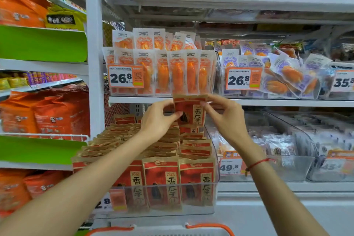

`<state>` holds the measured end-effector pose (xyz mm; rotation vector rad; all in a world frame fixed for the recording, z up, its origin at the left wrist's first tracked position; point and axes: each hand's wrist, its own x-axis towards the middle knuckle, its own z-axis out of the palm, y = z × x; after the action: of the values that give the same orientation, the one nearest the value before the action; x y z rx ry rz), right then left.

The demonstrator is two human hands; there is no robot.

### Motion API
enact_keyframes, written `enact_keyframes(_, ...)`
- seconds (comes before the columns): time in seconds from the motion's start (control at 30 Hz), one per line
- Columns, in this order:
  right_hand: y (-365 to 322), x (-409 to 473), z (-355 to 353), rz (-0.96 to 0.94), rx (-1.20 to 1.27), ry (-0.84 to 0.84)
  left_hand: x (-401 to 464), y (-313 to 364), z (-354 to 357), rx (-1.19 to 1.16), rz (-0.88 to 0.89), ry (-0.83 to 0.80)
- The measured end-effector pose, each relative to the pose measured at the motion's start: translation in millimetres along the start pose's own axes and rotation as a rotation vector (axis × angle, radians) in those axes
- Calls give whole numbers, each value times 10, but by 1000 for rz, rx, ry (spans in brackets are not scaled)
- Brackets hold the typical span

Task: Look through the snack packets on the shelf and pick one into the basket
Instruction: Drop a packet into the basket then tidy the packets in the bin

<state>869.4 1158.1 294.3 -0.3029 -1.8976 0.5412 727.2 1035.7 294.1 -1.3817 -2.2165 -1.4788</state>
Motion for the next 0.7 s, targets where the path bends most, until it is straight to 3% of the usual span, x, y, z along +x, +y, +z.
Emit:
enact_keyframes(0.13, -294, -23, -166, 3, 65, -49, -93, 203, -237, -163, 73, 52)
enact_keyframes(0.27, -546, -116, -194, 128, 177, -142, -305, 395, -493, -374, 39, -11)
enact_keyframes(0.43, -884, -437, -92, 146, 376, 43, -733, 386, -752, -494, -74, -151)
enact_keyframes(0.5, -999, -555, -71, 186, 452, 46, -953, 342, -811, -556, -140, -216)
enact_keyframes(0.7, -1049, -1045, 55, 371, 488, -215, -1555, -31, -748, -666, -381, -193)
